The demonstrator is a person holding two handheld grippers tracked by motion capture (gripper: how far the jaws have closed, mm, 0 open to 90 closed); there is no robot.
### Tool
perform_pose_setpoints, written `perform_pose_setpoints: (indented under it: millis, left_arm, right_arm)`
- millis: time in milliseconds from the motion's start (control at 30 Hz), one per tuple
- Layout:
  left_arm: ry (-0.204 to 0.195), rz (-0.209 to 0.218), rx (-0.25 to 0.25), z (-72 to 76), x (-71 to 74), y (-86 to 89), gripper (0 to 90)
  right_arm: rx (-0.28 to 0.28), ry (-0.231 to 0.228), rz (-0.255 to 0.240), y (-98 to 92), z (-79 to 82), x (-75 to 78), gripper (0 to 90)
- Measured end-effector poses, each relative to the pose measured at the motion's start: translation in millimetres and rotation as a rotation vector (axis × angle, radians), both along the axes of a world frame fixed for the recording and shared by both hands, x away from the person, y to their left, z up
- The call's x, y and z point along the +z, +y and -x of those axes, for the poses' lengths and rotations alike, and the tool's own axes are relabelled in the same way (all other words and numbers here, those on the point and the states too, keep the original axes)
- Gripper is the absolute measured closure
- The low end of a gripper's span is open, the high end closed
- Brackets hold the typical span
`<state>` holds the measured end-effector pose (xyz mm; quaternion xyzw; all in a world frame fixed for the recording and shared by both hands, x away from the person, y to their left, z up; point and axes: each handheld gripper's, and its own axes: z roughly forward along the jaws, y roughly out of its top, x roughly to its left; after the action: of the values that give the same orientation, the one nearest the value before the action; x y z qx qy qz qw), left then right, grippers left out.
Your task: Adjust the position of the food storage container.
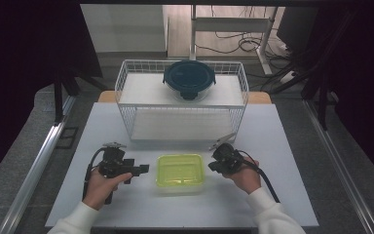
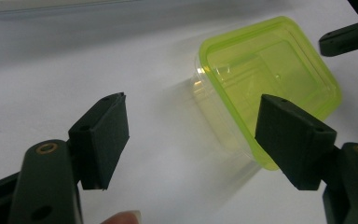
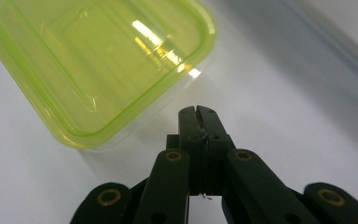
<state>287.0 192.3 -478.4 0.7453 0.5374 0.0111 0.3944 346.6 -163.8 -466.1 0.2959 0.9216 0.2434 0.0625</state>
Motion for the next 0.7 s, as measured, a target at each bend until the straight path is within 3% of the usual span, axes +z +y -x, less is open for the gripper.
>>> perform_pose_setpoints:
  millis: [100, 233, 300, 367, 567, 700]
  left_arm:
    - [-0.004, -0.001, 0.0, 0.6, 1.1, 0.0, 25.5]
    - [-0.008, 0.0, 0.005, 0.9, 1.9, 0.2, 25.4]
    - [-0.008, 0.002, 0.006, 0.9, 2.0, 0.3, 25.5]
    - [-0.008, 0.004, 0.007, 0.7, 1.9, 0.2, 25.4]
    - [-0.011, 0.004, 0.011, 0.6, 2.2, 0.2, 25.4]
    - [-0.014, 0.001, 0.015, 0.7, 2.7, -0.1, 25.4]
  right_arm:
    - [-0.061, -0.009, -0.067, -11.1, 4.5, 4.8, 84.9]
    - [-0.133, -0.034, -0.101, -18.4, 10.8, 5.4, 61.7]
    - [-0.18, -0.021, -0.13, -20.6, 12.3, 3.6, 44.7]
    - [-0.225, -0.009, -0.149, -21.9, 13.6, 1.9, 35.2]
    - [-0.289, 0.063, -0.27, -28.7, 16.0, 2.4, 23.2]
    - [-0.291, 0.09, -0.306, -31.8, 16.6, 3.8, 21.7]
